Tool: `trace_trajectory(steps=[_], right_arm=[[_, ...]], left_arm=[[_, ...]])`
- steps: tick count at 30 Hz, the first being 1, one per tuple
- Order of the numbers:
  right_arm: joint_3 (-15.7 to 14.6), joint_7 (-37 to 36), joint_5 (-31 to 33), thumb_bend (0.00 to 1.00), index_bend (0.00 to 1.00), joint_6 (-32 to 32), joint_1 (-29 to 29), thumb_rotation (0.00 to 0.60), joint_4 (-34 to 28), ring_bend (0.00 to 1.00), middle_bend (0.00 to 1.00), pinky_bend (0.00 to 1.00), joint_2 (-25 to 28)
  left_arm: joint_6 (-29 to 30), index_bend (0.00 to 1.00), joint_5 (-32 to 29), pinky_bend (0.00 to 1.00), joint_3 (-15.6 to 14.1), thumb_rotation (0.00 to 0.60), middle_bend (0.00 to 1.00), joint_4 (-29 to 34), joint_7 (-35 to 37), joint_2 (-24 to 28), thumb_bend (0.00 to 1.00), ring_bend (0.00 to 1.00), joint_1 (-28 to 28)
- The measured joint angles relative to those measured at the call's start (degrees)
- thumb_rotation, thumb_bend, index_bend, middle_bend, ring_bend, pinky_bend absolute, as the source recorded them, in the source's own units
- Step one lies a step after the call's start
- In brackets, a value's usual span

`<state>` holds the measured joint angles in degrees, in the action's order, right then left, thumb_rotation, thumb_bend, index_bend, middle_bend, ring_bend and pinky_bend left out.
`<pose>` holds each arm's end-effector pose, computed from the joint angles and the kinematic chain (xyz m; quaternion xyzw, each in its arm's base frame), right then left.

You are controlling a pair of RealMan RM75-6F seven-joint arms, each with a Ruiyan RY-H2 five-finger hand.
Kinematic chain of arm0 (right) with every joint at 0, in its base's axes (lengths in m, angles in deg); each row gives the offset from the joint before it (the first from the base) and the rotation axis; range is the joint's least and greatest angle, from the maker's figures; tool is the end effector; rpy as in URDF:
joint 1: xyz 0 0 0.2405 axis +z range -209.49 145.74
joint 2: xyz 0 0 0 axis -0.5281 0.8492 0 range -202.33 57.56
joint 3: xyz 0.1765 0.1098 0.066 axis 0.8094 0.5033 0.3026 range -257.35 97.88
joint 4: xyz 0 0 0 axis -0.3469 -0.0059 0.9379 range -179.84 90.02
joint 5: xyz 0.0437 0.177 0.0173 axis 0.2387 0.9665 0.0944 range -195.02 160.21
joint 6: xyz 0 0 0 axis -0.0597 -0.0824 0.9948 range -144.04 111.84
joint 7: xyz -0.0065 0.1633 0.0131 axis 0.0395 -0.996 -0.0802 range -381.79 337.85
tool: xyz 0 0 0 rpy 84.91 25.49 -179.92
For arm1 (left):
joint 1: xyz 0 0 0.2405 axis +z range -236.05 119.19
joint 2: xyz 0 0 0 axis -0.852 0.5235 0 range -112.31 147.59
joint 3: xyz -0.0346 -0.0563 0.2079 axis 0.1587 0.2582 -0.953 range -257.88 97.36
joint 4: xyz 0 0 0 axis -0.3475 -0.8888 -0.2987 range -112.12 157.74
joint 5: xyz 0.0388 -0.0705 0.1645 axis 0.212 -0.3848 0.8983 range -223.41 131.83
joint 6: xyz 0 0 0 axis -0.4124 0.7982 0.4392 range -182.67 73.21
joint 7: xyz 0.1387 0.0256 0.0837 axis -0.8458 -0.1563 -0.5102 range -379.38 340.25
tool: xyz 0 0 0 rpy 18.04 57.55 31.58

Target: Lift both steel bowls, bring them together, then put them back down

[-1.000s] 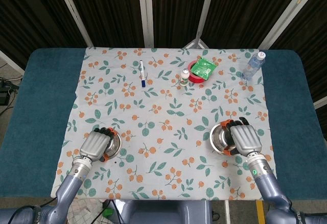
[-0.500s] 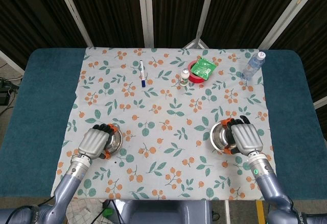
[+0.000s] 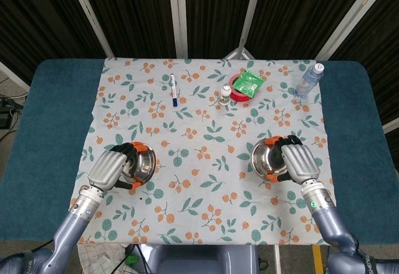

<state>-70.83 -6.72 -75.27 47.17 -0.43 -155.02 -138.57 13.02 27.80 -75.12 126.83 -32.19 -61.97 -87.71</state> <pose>-0.1574 -0.2884 0.0978 0.6503 -0.4789 0.3745 0.4555 -0.1270 0.2629 0.0462 -0.6770 -0.4460 -0.4426 0.3831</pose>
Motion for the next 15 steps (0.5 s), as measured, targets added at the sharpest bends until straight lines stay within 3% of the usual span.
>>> trace_trajectory(steps=[9,15], right_arm=[[3.59,-19.71,-5.78,0.21,0.53,-2.55,-1.09,0.6,3.5,0.5,0.39,0.14,1.08],[6.21,-33.08,-9.62,0.22,0.53,-6.04,-1.08,0.6,7.81,0.5,0.39,0.14,3.13]], left_arm=[[0.08,0.43,5.79,0.55,2.15,0.6,0.34,-0.97,21.17,4.04,0.3,0.35,0.67],[0.9,0.43,9.06,0.54,4.51,0.6,0.34,-5.98,27.59,4.75,0.3,0.35,-0.02]])
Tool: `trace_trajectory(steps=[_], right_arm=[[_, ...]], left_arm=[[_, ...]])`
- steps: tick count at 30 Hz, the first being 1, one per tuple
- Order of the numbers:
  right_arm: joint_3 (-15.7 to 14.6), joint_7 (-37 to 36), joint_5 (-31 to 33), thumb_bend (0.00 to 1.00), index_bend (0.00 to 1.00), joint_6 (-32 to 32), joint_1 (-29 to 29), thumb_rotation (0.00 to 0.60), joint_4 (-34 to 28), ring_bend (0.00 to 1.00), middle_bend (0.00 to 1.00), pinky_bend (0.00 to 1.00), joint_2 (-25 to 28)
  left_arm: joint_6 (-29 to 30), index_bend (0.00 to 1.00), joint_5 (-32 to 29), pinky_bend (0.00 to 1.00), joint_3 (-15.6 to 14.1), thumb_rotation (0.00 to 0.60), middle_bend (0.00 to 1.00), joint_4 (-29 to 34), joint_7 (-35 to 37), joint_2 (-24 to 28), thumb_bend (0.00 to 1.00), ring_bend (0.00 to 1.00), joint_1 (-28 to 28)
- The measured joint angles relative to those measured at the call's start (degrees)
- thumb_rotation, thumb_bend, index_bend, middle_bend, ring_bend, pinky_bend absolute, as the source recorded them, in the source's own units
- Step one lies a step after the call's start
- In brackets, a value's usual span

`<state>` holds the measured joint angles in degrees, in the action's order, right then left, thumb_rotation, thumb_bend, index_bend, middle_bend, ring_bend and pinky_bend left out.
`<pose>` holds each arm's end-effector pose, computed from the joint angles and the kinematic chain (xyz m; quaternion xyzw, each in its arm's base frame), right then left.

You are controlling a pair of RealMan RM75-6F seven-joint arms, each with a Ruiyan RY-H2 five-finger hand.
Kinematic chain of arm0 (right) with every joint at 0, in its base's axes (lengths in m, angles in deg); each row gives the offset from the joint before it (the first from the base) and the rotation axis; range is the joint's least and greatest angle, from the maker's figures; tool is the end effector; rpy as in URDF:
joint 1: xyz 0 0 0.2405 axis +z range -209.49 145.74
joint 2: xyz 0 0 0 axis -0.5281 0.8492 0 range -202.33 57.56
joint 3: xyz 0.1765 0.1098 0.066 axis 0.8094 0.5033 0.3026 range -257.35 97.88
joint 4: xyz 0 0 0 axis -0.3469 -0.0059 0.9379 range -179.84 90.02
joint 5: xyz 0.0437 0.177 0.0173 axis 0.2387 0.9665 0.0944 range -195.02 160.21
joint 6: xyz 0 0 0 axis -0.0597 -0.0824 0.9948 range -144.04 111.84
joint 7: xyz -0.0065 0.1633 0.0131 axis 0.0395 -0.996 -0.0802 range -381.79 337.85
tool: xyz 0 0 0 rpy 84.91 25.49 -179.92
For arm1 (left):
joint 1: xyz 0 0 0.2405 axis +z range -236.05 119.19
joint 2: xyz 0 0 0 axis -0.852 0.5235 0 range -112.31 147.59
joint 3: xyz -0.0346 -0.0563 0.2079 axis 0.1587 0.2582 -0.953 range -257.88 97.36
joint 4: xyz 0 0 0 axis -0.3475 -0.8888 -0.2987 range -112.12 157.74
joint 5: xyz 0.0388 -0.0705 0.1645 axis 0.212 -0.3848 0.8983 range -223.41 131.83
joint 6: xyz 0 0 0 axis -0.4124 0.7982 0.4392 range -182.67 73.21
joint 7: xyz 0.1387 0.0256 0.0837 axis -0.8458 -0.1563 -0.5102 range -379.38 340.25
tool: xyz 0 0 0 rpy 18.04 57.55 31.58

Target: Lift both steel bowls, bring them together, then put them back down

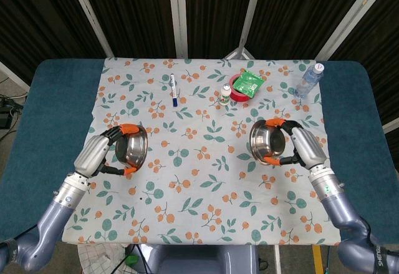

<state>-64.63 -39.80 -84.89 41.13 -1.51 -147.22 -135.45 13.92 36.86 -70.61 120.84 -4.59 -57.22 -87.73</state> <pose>-0.1557 -0.3173 0.1277 0.5599 -0.5552 0.4985 0.3602 -0.1272 0.2893 0.0867 -0.6054 -0.4790 -0.5535 0.3126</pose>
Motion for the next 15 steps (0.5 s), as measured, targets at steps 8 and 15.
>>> trace_trajectory(steps=[8,15], right_arm=[[3.24,-14.45,-3.9,0.22,0.55,-0.81,-0.25,0.6,4.58,0.5,0.39,0.14,1.85],[4.75,-31.61,-7.8,0.22,0.56,0.47,-1.28,0.6,6.32,0.5,0.39,0.15,1.61]], left_arm=[[1.89,0.43,0.81,0.53,3.57,0.6,0.34,-3.44,4.04,-2.57,0.3,0.34,-1.98],[2.62,0.43,2.49,0.51,4.39,0.6,0.34,-6.16,13.98,-6.96,0.3,0.33,-3.67]])
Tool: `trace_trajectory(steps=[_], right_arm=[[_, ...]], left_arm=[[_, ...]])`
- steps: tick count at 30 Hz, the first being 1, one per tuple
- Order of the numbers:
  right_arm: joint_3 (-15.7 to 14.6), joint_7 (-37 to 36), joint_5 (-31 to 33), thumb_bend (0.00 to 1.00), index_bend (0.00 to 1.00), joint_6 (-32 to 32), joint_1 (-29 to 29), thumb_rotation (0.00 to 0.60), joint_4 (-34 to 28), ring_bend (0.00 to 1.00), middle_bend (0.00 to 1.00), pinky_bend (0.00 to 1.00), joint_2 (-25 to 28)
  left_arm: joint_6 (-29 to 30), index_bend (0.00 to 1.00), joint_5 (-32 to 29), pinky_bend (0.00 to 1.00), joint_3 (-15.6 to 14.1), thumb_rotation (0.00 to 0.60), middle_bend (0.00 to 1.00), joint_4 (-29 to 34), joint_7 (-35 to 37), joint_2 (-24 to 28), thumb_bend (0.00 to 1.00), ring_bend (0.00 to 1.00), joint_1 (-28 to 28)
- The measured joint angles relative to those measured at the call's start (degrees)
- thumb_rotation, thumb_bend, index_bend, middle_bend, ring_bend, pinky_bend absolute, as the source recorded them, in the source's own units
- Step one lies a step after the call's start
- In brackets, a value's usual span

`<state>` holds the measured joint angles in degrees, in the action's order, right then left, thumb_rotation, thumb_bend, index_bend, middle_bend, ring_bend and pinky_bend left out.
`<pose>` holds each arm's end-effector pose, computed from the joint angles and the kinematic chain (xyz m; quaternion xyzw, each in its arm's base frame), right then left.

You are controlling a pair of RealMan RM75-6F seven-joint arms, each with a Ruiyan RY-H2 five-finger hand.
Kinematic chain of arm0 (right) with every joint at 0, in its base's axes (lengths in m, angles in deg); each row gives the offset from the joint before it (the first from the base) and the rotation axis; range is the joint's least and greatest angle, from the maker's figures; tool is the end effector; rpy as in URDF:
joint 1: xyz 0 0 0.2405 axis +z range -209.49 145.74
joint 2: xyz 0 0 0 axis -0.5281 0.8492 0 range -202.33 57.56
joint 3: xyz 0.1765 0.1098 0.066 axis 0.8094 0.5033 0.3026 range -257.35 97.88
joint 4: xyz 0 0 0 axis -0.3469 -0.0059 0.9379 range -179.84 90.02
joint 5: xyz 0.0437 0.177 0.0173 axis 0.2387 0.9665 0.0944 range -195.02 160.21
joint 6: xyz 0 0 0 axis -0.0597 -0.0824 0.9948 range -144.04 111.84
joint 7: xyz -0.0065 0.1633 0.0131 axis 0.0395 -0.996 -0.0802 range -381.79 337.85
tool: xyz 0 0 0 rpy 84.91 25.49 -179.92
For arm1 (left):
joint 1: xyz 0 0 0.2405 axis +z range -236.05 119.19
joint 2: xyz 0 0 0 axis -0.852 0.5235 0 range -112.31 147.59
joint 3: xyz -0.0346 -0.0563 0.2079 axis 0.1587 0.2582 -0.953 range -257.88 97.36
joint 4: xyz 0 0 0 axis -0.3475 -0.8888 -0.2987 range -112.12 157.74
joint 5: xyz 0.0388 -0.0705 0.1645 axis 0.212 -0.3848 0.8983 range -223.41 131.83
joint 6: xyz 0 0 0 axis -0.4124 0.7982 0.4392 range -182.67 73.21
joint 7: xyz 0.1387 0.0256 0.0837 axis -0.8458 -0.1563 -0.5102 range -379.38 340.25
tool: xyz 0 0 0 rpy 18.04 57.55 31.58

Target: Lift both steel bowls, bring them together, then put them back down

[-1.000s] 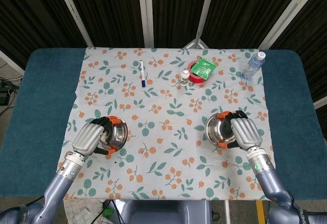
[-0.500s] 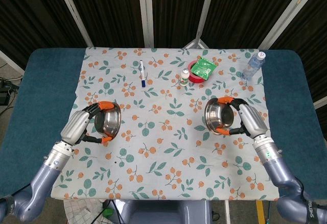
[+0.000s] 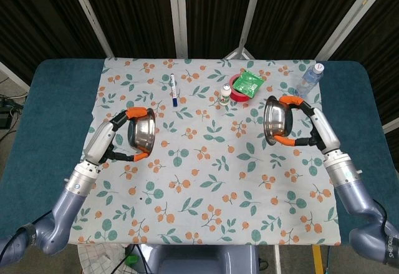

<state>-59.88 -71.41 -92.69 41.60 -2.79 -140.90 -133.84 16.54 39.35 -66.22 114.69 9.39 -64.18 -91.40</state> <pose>-0.1544 -0.3362 0.1624 0.4455 -0.6087 0.6086 0.2462 -0.0957 0.3092 0.0827 -0.5383 -0.4973 -0.6435 0.2210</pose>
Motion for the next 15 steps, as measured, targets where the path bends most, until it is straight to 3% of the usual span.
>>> trace_trajectory(steps=[6,15], right_arm=[[0.09,-12.66,-4.36,0.22,0.57,0.01,0.05,0.6,0.65,0.5,0.4,0.15,-0.92],[-1.14,-15.05,-8.17,0.22,0.57,1.44,1.06,0.6,0.78,0.5,0.4,0.14,-3.7]], left_arm=[[1.43,0.43,2.49,0.51,0.15,0.6,0.33,-4.54,8.52,-5.68,0.3,0.33,-1.79],[6.69,0.43,6.17,0.5,1.53,0.6,0.34,-11.34,13.66,-13.77,0.3,0.33,-4.58]])
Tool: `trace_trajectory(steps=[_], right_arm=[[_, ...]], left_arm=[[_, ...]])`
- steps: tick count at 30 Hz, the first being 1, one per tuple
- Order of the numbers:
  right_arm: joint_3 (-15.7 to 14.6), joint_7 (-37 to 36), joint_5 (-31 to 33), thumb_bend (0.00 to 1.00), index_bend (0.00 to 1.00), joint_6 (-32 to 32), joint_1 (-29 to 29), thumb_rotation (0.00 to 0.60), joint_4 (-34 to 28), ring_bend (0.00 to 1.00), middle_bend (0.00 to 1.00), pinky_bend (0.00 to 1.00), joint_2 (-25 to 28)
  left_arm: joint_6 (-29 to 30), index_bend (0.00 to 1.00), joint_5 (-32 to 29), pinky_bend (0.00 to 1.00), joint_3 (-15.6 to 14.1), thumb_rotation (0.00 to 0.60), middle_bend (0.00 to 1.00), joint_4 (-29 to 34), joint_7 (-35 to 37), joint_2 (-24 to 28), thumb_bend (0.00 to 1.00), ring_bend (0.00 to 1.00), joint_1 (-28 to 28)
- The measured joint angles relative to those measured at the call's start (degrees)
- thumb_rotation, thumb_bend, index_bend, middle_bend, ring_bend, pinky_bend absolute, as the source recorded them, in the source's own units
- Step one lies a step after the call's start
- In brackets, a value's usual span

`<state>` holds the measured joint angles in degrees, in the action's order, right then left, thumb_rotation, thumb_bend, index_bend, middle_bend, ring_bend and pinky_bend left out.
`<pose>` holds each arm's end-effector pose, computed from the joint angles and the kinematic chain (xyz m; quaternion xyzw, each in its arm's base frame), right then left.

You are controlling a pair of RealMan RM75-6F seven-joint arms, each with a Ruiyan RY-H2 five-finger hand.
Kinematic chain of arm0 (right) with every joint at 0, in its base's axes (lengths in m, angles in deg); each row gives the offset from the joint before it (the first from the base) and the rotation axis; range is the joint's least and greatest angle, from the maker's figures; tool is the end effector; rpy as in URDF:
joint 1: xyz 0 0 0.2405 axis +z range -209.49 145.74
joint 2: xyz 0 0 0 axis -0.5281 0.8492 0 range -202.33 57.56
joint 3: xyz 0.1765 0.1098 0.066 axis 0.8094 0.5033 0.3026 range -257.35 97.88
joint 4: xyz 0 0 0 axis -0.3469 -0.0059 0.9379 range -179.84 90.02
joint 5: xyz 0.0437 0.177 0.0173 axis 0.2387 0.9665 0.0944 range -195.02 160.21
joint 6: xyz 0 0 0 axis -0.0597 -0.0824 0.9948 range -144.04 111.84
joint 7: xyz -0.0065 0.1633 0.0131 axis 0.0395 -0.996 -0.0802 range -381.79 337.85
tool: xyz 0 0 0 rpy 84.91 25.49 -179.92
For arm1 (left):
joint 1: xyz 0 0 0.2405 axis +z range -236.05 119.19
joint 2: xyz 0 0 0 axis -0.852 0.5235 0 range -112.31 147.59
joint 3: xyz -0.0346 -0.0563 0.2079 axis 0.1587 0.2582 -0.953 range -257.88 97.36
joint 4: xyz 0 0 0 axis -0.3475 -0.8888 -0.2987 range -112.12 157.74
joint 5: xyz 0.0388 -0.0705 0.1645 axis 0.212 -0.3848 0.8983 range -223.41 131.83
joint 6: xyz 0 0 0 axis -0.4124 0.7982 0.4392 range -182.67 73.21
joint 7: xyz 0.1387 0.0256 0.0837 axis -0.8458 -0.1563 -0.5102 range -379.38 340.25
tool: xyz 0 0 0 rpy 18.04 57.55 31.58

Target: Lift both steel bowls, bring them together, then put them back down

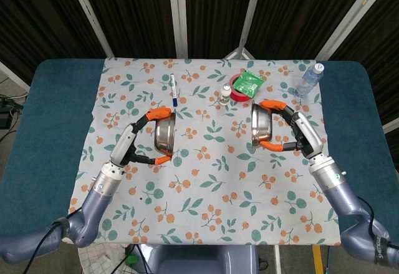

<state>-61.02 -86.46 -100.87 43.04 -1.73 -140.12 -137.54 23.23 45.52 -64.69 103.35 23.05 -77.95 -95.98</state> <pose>-0.1308 -0.3283 0.1394 0.4159 -0.6446 0.6303 0.1195 -0.0555 0.3102 0.0528 -0.4755 -0.4943 -0.7217 0.0934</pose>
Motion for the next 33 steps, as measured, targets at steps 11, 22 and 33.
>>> trace_trajectory(steps=[11,22,33], right_arm=[[-1.82,3.38,-1.38,0.22,0.57,2.47,0.19,0.6,-0.86,0.5,0.4,0.15,-2.55],[-1.89,10.16,0.15,0.22,0.57,4.88,0.45,0.6,-3.99,0.5,0.4,0.15,-5.19],[-2.43,16.5,0.46,0.23,0.57,6.86,0.0,0.6,-9.14,0.51,0.4,0.15,-5.08]], left_arm=[[5.18,0.44,3.1,0.5,-0.63,0.6,0.34,-2.64,-4.81,-5.63,0.29,0.32,-1.12],[6.24,0.44,4.04,0.5,-1.53,0.6,0.33,-5.55,-8.09,-9.25,0.29,0.32,-2.48],[9.7,0.44,5.92,0.49,-1.71,0.6,0.33,-8.32,-10.97,-11.57,0.29,0.32,-3.28]])
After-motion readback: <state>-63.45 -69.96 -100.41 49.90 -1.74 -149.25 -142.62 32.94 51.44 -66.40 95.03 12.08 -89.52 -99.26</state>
